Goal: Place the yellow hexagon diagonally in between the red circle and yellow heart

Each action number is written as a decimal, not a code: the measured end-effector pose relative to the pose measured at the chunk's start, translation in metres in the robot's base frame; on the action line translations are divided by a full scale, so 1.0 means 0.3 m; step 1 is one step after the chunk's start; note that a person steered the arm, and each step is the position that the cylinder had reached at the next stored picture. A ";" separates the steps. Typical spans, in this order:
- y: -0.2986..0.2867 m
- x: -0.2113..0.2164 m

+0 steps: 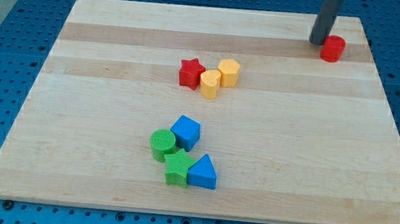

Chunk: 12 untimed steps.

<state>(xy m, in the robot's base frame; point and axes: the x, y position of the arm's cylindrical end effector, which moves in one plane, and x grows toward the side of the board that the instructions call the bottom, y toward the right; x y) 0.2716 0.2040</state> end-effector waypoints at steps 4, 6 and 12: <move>-0.476 0.113; -0.676 0.196; -0.291 0.353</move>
<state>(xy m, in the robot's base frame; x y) 0.3774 0.1167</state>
